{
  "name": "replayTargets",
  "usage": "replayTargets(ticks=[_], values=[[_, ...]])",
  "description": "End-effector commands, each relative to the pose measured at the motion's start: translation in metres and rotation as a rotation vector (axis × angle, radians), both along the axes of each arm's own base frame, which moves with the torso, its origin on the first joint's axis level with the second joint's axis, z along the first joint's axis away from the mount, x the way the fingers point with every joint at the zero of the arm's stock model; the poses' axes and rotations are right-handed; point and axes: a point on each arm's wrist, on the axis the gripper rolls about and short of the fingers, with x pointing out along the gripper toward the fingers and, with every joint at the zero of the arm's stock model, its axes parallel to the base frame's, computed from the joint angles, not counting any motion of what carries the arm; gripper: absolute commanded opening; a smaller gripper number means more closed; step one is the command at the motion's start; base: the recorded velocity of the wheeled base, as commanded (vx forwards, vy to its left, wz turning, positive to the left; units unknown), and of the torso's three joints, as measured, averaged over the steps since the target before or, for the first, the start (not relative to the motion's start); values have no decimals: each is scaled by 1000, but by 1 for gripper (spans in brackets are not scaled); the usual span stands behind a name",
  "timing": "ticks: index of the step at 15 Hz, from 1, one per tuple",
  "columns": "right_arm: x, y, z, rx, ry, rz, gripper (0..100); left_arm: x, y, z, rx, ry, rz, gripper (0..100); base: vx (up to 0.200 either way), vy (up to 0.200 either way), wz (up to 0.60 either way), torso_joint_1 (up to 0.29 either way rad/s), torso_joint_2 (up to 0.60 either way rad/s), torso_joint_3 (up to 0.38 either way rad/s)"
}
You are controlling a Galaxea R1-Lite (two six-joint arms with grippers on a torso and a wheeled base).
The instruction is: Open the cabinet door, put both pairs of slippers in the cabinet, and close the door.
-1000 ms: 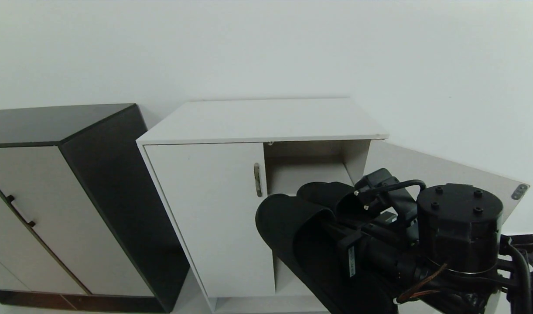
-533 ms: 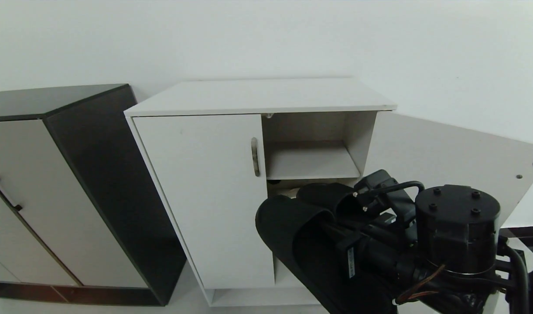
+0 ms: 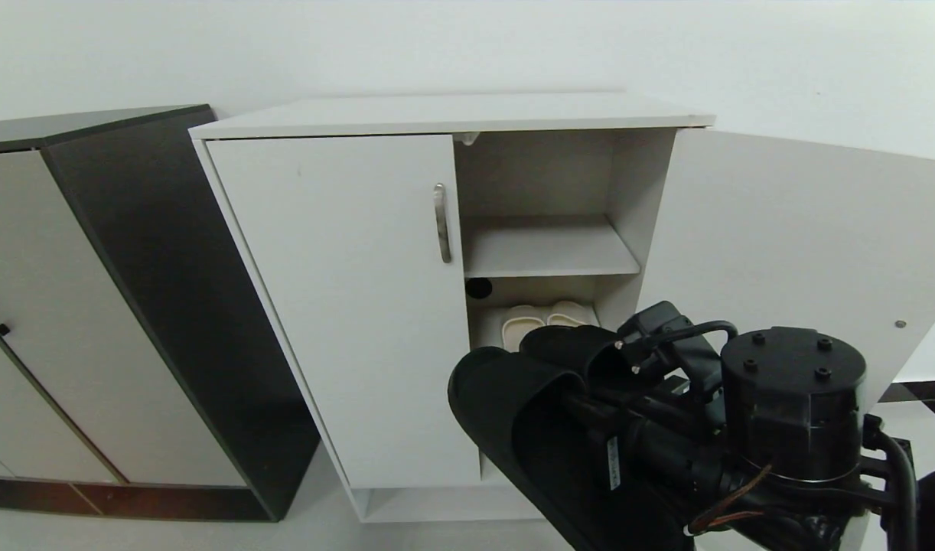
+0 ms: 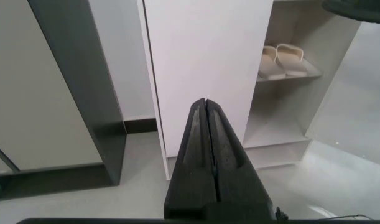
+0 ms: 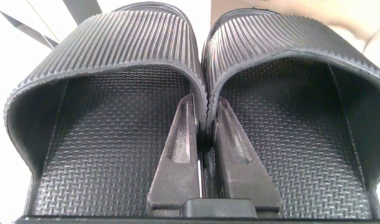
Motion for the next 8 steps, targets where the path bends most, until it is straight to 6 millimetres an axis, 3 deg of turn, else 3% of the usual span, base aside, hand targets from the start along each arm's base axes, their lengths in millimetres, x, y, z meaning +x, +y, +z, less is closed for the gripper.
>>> replayTargets(ticks=[1, 7, 8], values=[[0, 0, -1, -2, 1, 0, 0, 0, 0, 0, 1, 1, 0, 0, 0, 0, 0, -17, 212, 188], [1, 1, -2, -6, 4, 0, 0, 0, 0, 0, -1, 1, 0, 0, 0, 0, 0, -1, 34, 33], [1, 1, -3, -7, 5, 0, 0, 0, 0, 0, -1, 1, 0, 0, 0, 0, -600, 7, 2, 2]])
